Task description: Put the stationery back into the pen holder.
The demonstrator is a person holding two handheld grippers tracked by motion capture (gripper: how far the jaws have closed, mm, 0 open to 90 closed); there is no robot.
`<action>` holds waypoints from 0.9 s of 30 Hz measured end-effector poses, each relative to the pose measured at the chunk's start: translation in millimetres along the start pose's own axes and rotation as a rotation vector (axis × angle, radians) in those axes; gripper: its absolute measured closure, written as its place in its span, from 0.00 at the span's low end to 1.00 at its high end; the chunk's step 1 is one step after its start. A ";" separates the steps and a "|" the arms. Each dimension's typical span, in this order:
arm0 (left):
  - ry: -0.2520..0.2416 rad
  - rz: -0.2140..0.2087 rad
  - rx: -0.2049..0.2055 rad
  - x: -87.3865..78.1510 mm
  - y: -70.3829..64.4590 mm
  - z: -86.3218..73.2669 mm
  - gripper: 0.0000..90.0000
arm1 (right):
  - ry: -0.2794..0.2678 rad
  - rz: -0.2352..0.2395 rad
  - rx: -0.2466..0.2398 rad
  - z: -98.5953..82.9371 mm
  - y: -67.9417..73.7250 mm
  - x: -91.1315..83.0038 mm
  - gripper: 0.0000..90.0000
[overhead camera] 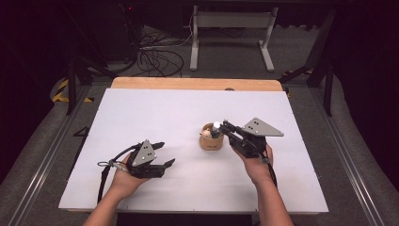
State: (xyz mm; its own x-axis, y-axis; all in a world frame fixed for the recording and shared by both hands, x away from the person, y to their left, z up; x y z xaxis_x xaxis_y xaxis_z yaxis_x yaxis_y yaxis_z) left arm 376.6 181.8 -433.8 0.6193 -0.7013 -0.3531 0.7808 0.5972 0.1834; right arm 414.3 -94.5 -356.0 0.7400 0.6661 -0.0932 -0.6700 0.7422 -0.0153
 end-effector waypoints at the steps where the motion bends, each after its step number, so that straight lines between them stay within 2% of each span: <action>1: 0.002 -0.001 -0.002 -0.2 -0.2 -0.1 0.35 | 0.003 0.000 -0.001 -1.4 0.3 1.3 0.89; 11: -0.003 0.002 -0.003 -0.3 0.5 0.1 0.35 | 0.027 -0.009 -0.045 -11.4 4.5 10.5 0.89; 27: -0.003 0.004 -0.003 -0.1 0.6 0.0 0.35 | 0.020 -0.023 -0.056 -25.0 7.0 23.9 0.89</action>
State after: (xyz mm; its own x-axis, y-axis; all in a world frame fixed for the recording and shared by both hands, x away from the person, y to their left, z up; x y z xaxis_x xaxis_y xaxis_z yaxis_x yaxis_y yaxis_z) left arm 377.0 182.2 -433.6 0.6226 -0.7001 -0.3496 0.7782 0.6011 0.1820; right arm 425.8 -75.2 -383.3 0.7543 0.6469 -0.1121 -0.6555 0.7516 -0.0732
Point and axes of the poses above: each handheld gripper's, and its own axes: x roughly forward along the jaws, z roughly out of its top, y roughly to its left, the point moved 5 cm from there along x, roughly forward along the jaws, and after that the axes turned 10 degrees about -y, right-handed, at the moved point
